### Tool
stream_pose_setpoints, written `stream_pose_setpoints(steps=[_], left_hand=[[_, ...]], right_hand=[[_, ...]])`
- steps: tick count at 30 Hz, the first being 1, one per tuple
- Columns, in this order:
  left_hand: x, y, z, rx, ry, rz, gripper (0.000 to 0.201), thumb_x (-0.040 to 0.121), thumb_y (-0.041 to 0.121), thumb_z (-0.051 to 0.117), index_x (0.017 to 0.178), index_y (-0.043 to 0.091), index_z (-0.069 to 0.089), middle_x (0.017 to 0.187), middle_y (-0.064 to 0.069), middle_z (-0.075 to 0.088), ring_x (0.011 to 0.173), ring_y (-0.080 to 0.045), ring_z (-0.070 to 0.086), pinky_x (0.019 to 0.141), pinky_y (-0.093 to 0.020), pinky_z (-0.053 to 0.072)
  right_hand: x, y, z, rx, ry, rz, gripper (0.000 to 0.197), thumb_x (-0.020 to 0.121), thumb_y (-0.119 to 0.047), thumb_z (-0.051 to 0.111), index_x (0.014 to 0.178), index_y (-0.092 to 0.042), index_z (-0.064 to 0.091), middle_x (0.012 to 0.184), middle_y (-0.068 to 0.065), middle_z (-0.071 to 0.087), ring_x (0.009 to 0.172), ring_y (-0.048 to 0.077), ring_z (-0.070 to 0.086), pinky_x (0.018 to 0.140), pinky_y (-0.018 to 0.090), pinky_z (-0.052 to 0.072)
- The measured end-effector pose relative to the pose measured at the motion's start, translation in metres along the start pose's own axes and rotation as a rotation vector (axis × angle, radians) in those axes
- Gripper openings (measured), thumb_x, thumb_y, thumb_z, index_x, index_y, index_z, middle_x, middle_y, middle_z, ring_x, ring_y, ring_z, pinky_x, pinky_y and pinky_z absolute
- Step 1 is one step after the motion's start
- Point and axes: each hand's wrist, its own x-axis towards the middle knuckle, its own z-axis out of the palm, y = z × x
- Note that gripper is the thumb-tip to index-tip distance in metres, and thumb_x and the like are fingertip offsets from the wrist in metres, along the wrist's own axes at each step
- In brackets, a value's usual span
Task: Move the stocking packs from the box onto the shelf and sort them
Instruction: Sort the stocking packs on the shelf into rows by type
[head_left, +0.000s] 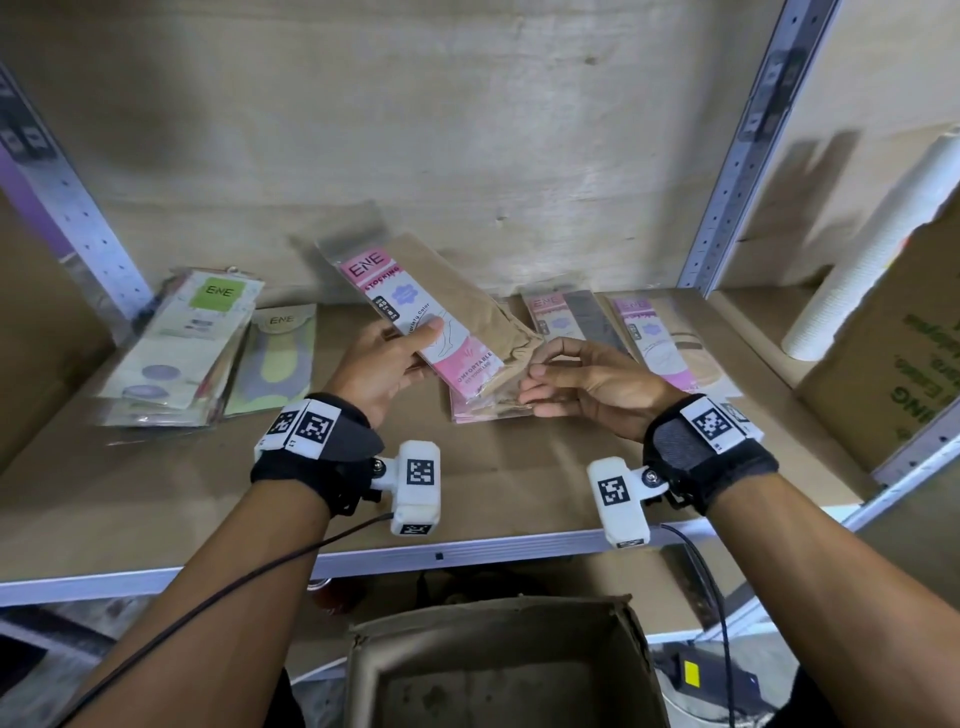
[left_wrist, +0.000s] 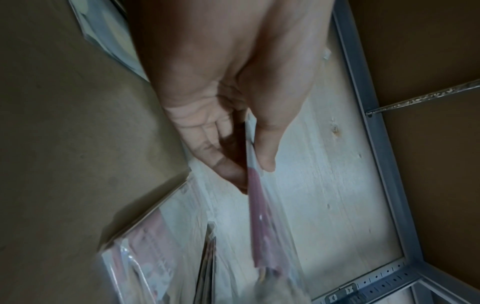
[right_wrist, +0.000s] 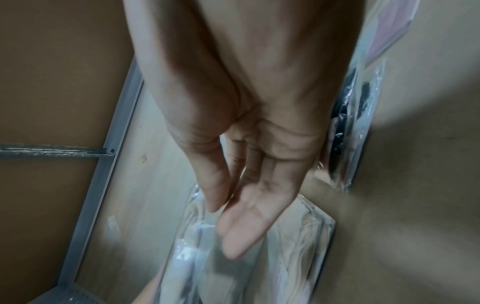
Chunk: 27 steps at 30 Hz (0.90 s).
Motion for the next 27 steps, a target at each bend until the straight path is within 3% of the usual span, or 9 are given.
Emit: stream_pose_setpoints(steps=[6,9,12,14,16,19,22,27], left_hand=[[-0.0067,0.0003,0.0027,0.034,-0.067,-0.012,0.03,0.095,0.017,0.067,0.122,0.005,0.065,0.115,-0.008,0.075,0.106,-0.024,0.072,0.089,-0.034,0.057],[-0.0081,0.0,0.0038,0.073,-0.057,0.006,0.028,0.095,0.017,0.067,0.12,0.005,0.066,0.114,-0.009,0.075,0.105,-0.024,0.072,0.09,-0.036,0.057],[-0.0088,-0.0011,0.0056,0.112,-0.056,0.03,0.027,0.095,0.017,0.067,0.119,0.006,0.066,0.111,-0.007,0.076,0.1,-0.021,0.073,0.087,-0.036,0.057],[-0.0083,-0.0018,0.0055,0.137,-0.055,0.046,0.023,0.095,0.018,0.067,0.116,0.007,0.066,0.107,-0.005,0.076,0.094,-0.018,0.074,0.082,-0.032,0.059],[-0.0076,-0.0024,0.0042,0.174,-0.047,0.054,0.023,0.095,0.018,0.067,0.116,0.008,0.067,0.105,-0.003,0.076,0.089,-0.014,0.074,0.072,-0.027,0.061],[-0.0065,-0.0047,0.0026,0.244,-0.041,0.05,0.026,0.094,0.019,0.069,0.117,0.008,0.066,0.106,-0.003,0.076,0.093,-0.015,0.074,0.07,-0.026,0.058],[-0.007,-0.0062,0.0042,0.271,-0.073,0.047,0.023,0.094,0.018,0.069,0.115,0.01,0.068,0.107,-0.004,0.076,0.097,-0.019,0.074,0.073,-0.029,0.058],[-0.0105,-0.0046,0.0088,0.227,-0.143,-0.034,0.017,0.095,0.027,0.068,0.109,0.019,0.068,0.104,-0.001,0.078,0.094,-0.019,0.076,0.068,-0.025,0.061]], right_hand=[[0.0032,0.0053,0.0006,-0.027,0.015,-0.073,0.01,0.091,0.0,0.063,0.087,-0.009,0.062,0.092,0.019,0.066,0.076,0.022,0.071,0.07,0.032,0.062],[0.0027,0.0045,-0.0002,0.107,-0.045,-0.041,0.013,0.092,0.004,0.059,0.098,-0.007,0.063,0.103,0.024,0.07,0.09,0.032,0.074,0.08,0.039,0.062],[0.0012,0.002,-0.0011,0.228,-0.061,-0.003,0.017,0.092,0.003,0.055,0.098,-0.01,0.065,0.11,0.028,0.07,0.099,0.038,0.072,0.085,0.044,0.06],[-0.0001,-0.0005,-0.0003,0.242,-0.041,0.023,0.014,0.099,-0.003,0.05,0.106,-0.005,0.062,0.112,0.031,0.068,0.103,0.04,0.07,0.084,0.044,0.06],[-0.001,-0.0021,0.0014,0.213,-0.021,0.06,0.023,0.103,-0.016,0.048,0.111,0.001,0.061,0.115,0.033,0.066,0.106,0.041,0.069,0.082,0.043,0.061],[-0.0017,-0.0038,0.0046,0.133,0.01,0.105,0.037,0.098,-0.037,0.056,0.094,-0.003,0.07,0.111,0.032,0.068,0.104,0.04,0.07,0.081,0.043,0.061],[-0.0014,-0.0025,0.0068,0.006,0.039,0.1,0.032,0.092,-0.027,0.067,0.108,0.001,0.064,0.108,0.027,0.072,0.099,0.036,0.072,0.077,0.037,0.062],[0.0028,0.0006,0.0075,-0.003,0.119,0.059,0.011,0.087,-0.005,0.071,0.093,-0.003,0.062,0.098,0.019,0.074,0.086,0.032,0.074,0.069,0.033,0.062]])
